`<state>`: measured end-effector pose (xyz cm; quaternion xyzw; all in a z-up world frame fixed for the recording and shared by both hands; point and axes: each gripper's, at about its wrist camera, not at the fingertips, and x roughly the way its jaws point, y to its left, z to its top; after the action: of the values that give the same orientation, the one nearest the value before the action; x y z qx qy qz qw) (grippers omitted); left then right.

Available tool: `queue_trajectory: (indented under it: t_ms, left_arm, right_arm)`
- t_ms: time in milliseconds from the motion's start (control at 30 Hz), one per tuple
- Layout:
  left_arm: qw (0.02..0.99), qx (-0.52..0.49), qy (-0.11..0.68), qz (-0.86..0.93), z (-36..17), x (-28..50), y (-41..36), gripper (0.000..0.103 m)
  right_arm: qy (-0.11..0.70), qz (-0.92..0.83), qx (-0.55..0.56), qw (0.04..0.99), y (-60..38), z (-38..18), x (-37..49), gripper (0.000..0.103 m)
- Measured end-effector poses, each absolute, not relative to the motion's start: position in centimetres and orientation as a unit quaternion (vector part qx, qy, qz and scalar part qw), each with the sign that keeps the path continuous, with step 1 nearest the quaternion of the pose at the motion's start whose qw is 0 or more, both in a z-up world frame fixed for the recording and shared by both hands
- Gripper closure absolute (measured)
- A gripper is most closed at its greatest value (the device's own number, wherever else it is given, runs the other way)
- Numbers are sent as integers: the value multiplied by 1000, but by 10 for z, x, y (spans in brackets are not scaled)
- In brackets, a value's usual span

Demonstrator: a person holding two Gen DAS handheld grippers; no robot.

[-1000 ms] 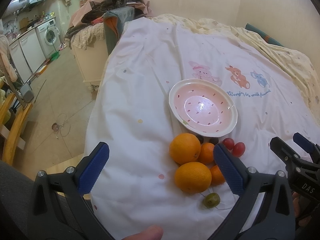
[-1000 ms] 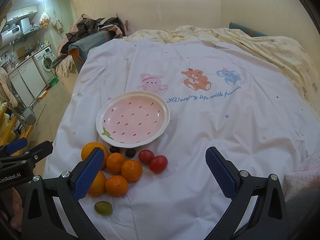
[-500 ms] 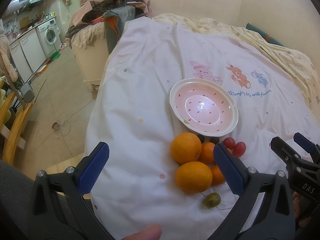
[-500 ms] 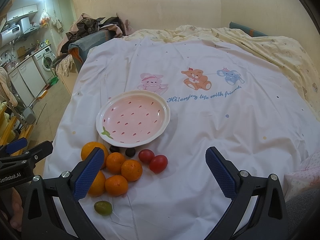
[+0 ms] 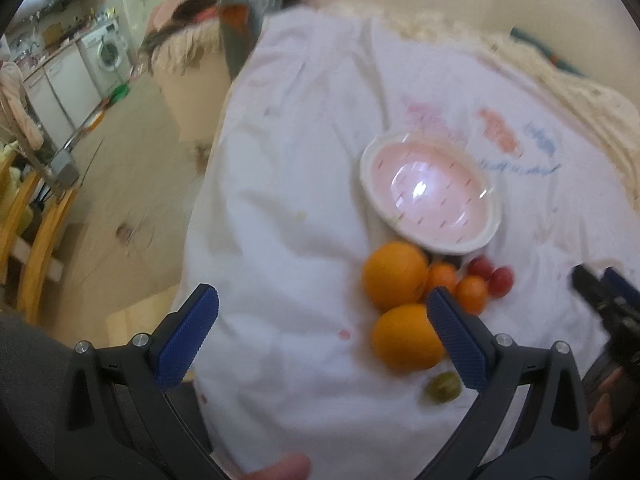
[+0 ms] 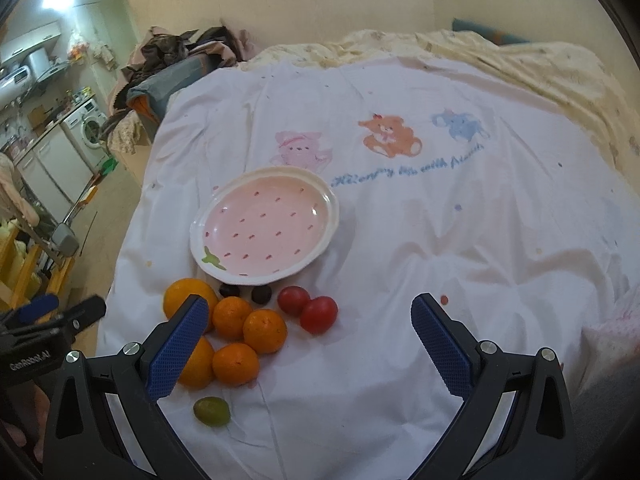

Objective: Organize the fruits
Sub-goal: 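Grasp a large orange from the fruit cluster with the left tool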

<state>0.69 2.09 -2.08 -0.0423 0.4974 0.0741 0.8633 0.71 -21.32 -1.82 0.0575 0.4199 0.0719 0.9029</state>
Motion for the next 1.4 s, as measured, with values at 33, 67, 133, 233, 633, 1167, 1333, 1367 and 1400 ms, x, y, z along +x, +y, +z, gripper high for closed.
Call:
queue_trajectory:
  t_ms: [33, 67, 133, 233, 633, 1167, 1333, 1367, 1400]
  left_arm:
    - [853, -47, 515, 75, -26, 10, 22, 0]
    - [841, -50, 533, 73, -33, 13, 22, 0]
    - [819, -58, 568, 58, -45, 19, 17, 2]
    - [794, -78, 602, 27, -60, 23, 6, 3]
    - [746, -134, 651, -39, -91, 43, -24, 42]
    - [769, -110, 629, -36, -57, 35, -14, 51]
    - [785, -85, 613, -21, -36, 37, 3, 51]
    - [789, -85, 609, -19, -34, 37, 7, 51]
    - [791, -85, 606, -15, -34, 38, 10, 51]
  right_arm:
    - [423, 68, 62, 902, -215, -19, 8, 0]
    - [426, 66, 67, 900, -218, -20, 9, 0]
    - [433, 66, 84, 895, -225, -22, 10, 0]
    - [440, 68, 110, 888, -233, -25, 12, 0]
    - [465, 62, 148, 871, -246, -33, 19, 0]
    - [475, 58, 148, 865, -247, -39, 22, 0]
    - [522, 72, 160, 835, -246, -55, 29, 0]
    - [535, 85, 166, 824, -243, -60, 30, 2]
    - [550, 102, 174, 810, -240, -65, 31, 4]
